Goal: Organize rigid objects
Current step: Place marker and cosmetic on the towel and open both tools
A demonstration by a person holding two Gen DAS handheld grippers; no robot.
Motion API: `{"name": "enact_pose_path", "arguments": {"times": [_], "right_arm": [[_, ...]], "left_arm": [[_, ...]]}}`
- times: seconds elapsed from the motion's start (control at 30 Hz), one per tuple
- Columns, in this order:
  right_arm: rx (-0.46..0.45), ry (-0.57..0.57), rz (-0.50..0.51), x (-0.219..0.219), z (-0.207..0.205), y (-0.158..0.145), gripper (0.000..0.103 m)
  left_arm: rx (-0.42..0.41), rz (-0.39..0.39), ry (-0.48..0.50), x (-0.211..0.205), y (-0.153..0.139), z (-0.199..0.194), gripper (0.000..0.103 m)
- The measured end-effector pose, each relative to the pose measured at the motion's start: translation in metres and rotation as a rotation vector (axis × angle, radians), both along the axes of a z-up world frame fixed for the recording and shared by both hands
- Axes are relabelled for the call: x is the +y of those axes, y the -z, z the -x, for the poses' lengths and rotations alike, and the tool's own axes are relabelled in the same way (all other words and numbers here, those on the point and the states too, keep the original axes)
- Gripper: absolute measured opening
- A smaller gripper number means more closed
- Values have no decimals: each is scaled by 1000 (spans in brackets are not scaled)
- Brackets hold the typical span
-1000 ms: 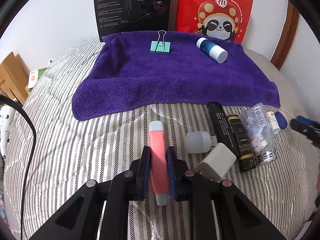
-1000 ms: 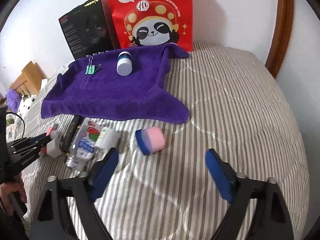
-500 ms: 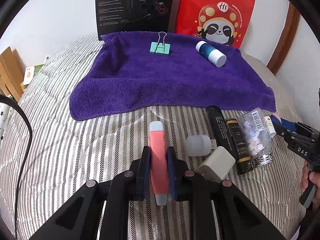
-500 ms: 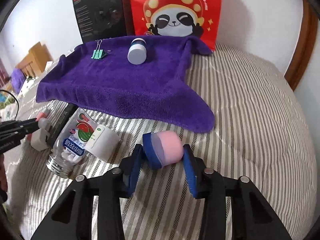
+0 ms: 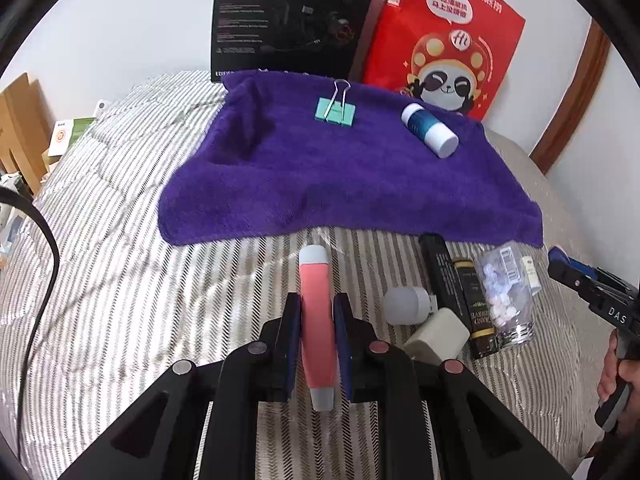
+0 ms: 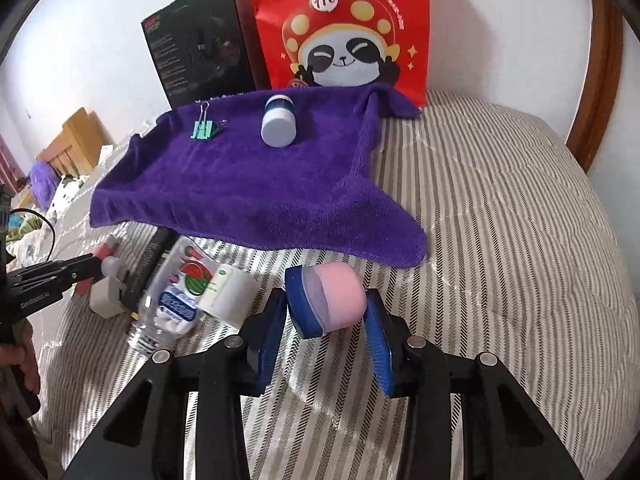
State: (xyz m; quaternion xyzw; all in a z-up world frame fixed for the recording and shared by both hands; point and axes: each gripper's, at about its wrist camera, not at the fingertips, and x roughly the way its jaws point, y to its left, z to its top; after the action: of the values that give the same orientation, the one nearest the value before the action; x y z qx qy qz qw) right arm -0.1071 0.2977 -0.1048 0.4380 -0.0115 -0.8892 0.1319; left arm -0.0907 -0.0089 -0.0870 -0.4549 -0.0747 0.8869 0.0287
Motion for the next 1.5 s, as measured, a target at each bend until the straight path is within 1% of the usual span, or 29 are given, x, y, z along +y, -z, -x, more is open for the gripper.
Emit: {"name": "enact_pose_path", "arguments": {"times": [0.17, 0.37, 0.47, 0.6, 0.73, 0.87, 0.97, 1.07, 1.2, 1.27, 1.37, 1.5], "right_arm": [[14, -2, 16, -2, 2, -18, 40], [31, -2, 48, -6, 23, -39, 40], [27, 4, 50, -8, 41, -45, 40], [-2, 0, 71, -13, 70, -47, 40], [-1, -3, 43, -24, 102, -48, 40], [1, 7, 3, -34, 140, -44, 40], [-16, 16, -35, -40, 170, -34, 40], [-55, 12, -56, -44, 193, -20, 40], [-76, 2, -78, -47, 210, -7, 40], [-83, 0, -87, -47, 214, -2, 40], [-90, -9, -98, -47, 219, 2, 40], [-104, -37, -130, -52, 222, 6, 40]], "left_arm": [[30, -12, -4, -9, -21, 3, 16], [60, -7, -1, -17, -47, 20, 16], [72, 10, 7, -20, -57, 41, 16], [78, 19, 33, -18, -64, 71, 16], [64, 18, 49, -15, -60, 100, 16], [33, 15, 51, -15, -47, 134, 16], [10, 7, 62, -13, -35, 153, 16], [-16, 12, 73, -11, -22, 171, 16], [-52, 30, 70, -11, -8, 187, 16], [-62, 33, 72, -11, -4, 192, 16], [-80, 57, 76, -7, 4, 199, 16], [-78, 87, 92, -3, 5, 199, 17]]}}
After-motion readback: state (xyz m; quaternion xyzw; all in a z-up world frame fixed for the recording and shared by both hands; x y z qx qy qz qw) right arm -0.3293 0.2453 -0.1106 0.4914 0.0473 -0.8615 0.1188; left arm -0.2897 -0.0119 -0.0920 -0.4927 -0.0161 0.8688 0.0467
